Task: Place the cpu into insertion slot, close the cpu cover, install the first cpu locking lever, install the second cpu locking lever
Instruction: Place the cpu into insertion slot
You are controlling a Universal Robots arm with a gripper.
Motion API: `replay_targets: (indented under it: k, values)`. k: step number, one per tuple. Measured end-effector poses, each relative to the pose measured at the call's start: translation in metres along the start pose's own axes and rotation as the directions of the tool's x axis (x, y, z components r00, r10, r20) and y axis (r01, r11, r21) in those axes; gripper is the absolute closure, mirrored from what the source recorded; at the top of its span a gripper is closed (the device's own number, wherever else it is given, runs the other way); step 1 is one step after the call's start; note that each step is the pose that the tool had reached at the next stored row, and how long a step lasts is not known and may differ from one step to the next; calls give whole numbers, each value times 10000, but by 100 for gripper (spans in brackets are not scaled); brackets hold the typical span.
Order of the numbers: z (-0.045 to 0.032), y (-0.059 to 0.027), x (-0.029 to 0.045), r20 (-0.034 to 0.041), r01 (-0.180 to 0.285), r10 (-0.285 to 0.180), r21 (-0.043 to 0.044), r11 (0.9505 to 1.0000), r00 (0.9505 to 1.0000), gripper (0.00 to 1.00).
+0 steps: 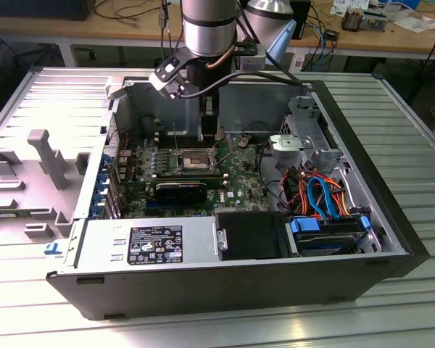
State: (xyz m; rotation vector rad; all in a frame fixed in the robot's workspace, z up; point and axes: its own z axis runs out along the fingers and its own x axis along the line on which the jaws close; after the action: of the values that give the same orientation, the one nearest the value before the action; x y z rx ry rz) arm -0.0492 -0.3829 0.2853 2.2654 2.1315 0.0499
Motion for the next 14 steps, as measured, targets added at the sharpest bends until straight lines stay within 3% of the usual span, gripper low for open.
replay_targets:
  k: [14]
  values:
    - [13,-24,-1,1,0,0,0,10000,10000,46]
